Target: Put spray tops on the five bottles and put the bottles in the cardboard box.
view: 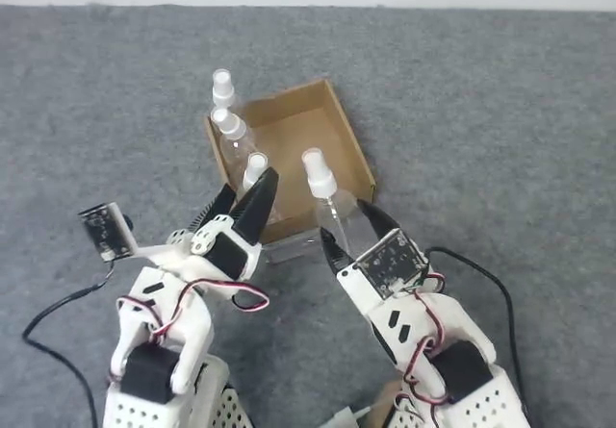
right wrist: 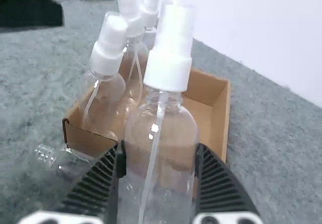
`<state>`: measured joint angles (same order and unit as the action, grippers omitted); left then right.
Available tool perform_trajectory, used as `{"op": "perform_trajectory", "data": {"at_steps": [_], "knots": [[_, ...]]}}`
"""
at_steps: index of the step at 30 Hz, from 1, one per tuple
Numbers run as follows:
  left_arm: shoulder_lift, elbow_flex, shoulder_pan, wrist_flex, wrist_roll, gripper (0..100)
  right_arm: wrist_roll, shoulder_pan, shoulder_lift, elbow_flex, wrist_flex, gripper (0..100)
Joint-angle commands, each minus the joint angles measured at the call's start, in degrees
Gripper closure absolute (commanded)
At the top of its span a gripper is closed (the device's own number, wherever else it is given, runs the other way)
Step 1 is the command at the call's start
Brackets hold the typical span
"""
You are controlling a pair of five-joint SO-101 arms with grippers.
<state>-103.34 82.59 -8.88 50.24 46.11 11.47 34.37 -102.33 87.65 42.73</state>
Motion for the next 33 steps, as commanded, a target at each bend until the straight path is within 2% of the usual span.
{"op": "perform_trajectory", "data": {"at_steps": [1, 4, 7, 17, 26, 33], "knots": [[-1.1, 1.7, -0.1, -5.7, 0.6, 75, -0.1, 2.4, -1.8, -4.1, -1.1, 95.4], [-1.1, 3.8, -1.3, -8.4, 0.4, 75, -0.1, 4.4, -1.8, -4.0, -1.0, 95.4], [-1.0, 4.4, -5.5, -8.1, -0.3, 75, -0.1, 4.4, -1.8, -4.0, -1.0, 95.4], [-1.0, 4.4, -14.9, -1.9, -4.0, 75, -0.1, 4.4, -1.8, -3.0, -1.0, 95.3], [-1.0, 4.4, -15.7, -1.5, -4.2, 75, -0.1, 4.4, -1.8, -2.5, -0.9, 95.4], [-1.0, 4.4, -20.2, 0.8, -7.2, 75, 0.0, 4.4, -1.8, -0.9, -0.9, 95.4]]}}
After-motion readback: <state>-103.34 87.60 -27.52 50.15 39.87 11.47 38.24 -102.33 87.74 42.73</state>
